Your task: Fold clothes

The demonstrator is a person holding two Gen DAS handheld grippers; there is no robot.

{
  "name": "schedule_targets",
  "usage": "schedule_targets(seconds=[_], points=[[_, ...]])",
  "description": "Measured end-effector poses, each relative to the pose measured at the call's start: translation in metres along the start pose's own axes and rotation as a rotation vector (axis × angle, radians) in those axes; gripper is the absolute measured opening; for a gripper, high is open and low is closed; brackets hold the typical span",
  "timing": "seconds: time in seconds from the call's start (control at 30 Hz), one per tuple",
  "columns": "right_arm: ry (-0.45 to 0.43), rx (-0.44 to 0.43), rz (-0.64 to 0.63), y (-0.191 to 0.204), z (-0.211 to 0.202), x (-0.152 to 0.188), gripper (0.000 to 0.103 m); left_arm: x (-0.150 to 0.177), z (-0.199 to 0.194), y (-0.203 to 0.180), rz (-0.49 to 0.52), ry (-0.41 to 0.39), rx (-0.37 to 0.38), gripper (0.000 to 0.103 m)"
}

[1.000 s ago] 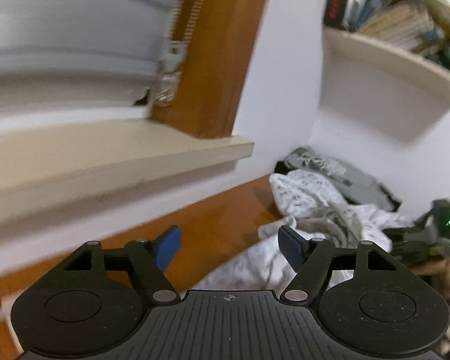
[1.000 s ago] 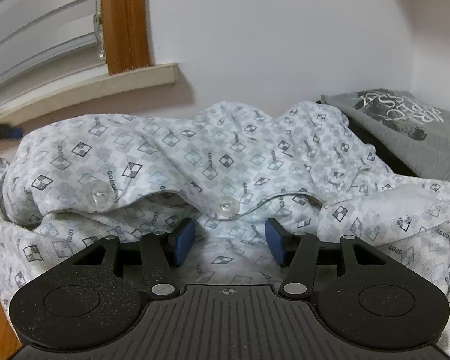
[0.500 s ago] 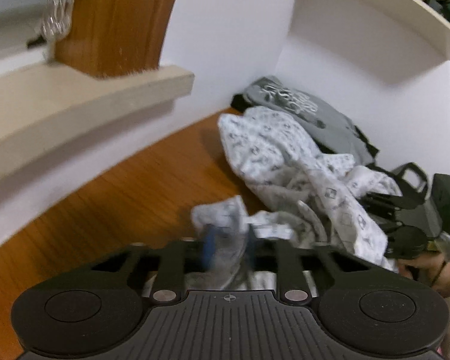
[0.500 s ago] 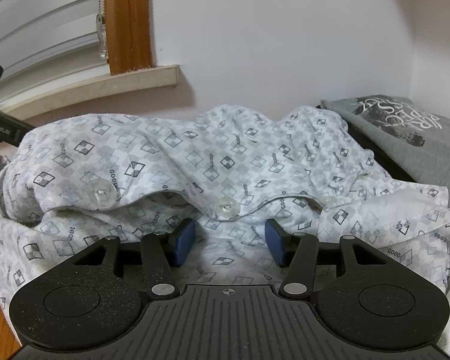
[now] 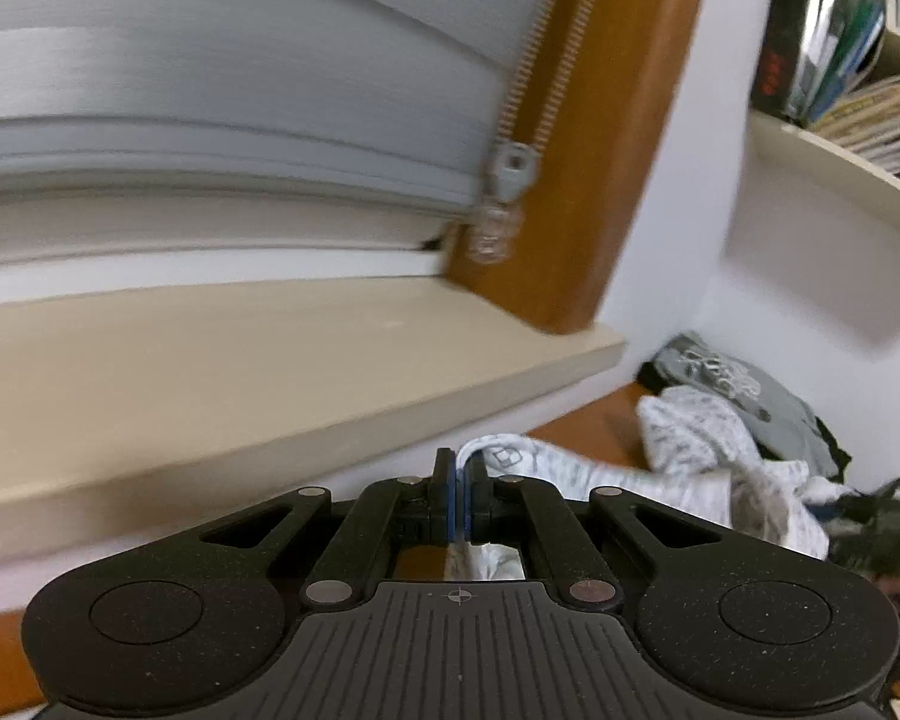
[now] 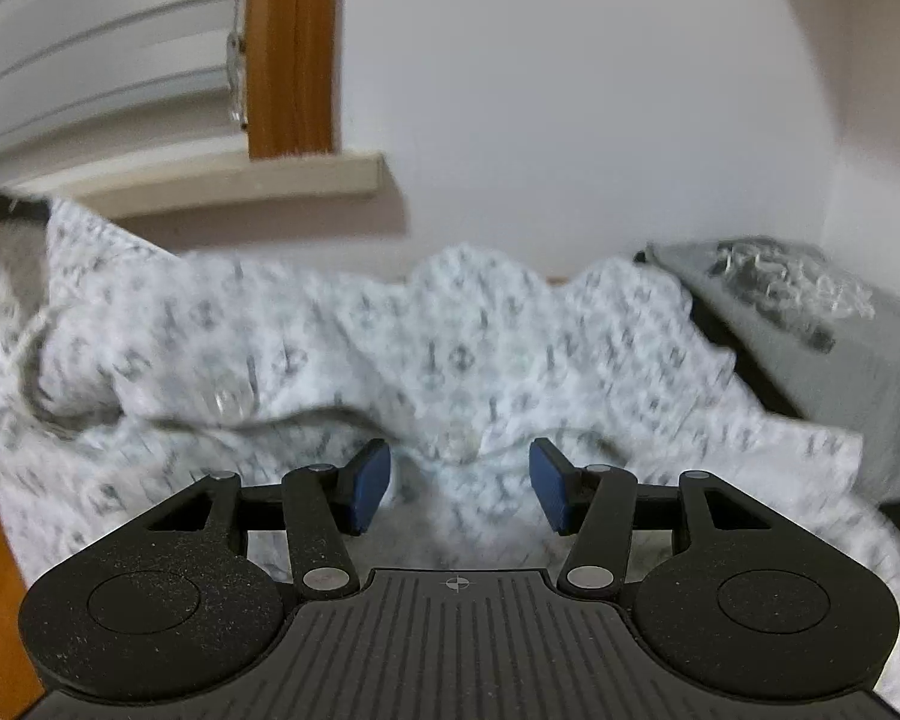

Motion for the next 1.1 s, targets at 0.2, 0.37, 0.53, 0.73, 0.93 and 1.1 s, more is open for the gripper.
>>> schedule_targets(seconds=[0.2, 0.37, 0.53, 0.73, 0.93, 1.1], points=[[-0.036, 0.038, -0.071, 0.011, -0.020, -0.039, 0.052, 0.023, -0.024, 0.033, -0.058, -0.008, 0.020, 0.002], [-0.058, 0.010, -0.155, 0.048, -0.026, -0.069, 0.052, 0.030, -0.021, 0.036, -0.066, 0.016, 0.045, 0.003], [-0.058, -0.071, -0.247, 0.097, -0.024, -0.083, 0.052, 0.034, -0.020, 0.037, -0.038, 0.023, 0.018, 0.006], [-0.065, -0.185, -0.243, 0.126, -0.015, -0.099, 0.053, 0.034, -0.024, 0.043, -0.044, 0.018, 0.011, 0.018], [-0.022, -0.259, -0.190, 0.130, 0.029, -0.122, 0.054, 0.037, -0.022, 0.039, -0.005, 0.017, 0.014, 0.018], [0.057, -0.261, -0.136, 0.124, 0.068, -0.126, 0.054, 0.040, -0.020, 0.037, 0.013, 0.021, 0.018, 0.018]])
Point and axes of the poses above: each gripper's, at about its wrist camera, not at the fingertips, and z roughly the way its jaws point, y to its left, x to its underside, the point moved 4 cm from there along z, roughly the way its jaws point, and after that the axes turned 15 degrees about -z, right-handed, at the moved point
